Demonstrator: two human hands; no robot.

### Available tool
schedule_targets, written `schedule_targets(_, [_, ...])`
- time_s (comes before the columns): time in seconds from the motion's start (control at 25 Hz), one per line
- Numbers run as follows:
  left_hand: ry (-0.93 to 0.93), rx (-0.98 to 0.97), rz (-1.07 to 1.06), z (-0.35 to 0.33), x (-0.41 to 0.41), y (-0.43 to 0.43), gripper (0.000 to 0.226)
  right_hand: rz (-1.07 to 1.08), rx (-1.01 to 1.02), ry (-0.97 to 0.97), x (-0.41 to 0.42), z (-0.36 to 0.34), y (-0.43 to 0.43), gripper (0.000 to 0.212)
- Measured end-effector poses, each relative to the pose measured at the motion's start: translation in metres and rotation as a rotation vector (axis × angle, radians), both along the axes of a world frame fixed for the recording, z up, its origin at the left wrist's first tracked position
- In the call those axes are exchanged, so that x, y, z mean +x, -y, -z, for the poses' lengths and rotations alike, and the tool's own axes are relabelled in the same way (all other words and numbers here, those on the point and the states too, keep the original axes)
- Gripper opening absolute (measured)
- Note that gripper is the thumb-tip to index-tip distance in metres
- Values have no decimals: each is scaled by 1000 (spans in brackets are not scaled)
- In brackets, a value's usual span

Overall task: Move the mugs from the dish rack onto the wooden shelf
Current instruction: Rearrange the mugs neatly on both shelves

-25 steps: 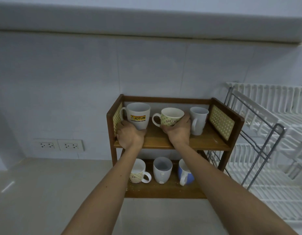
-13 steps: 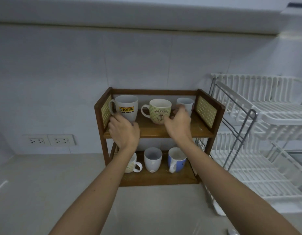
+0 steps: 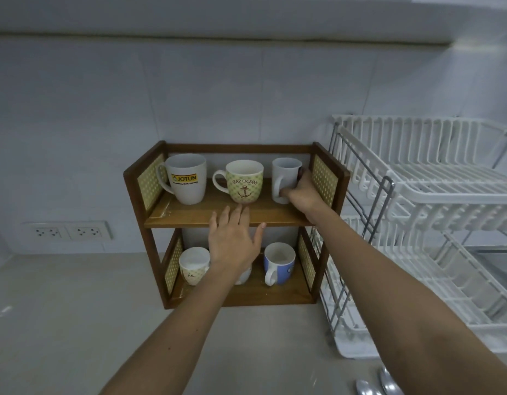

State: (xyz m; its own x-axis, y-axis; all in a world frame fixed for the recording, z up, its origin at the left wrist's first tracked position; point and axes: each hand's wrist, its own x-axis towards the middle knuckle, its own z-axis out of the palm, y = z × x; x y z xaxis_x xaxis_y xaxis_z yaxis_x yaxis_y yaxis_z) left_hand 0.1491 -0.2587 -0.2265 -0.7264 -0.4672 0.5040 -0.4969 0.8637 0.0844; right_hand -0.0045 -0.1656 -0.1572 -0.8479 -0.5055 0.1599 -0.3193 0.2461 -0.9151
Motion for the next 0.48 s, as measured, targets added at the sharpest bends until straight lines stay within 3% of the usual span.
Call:
schedule_targets(0.12, [15, -15, -3, 0, 1, 1, 69, -14, -1, 27, -5, 4, 5, 78])
schedule_targets(0.32, [58, -21, -5, -1, 5, 0, 72, 227, 30, -144, -3, 15, 11, 87])
schedule_targets(0.48, [84, 8, 16, -2, 5, 0, 77, 109, -3, -153, -3, 16, 3, 76])
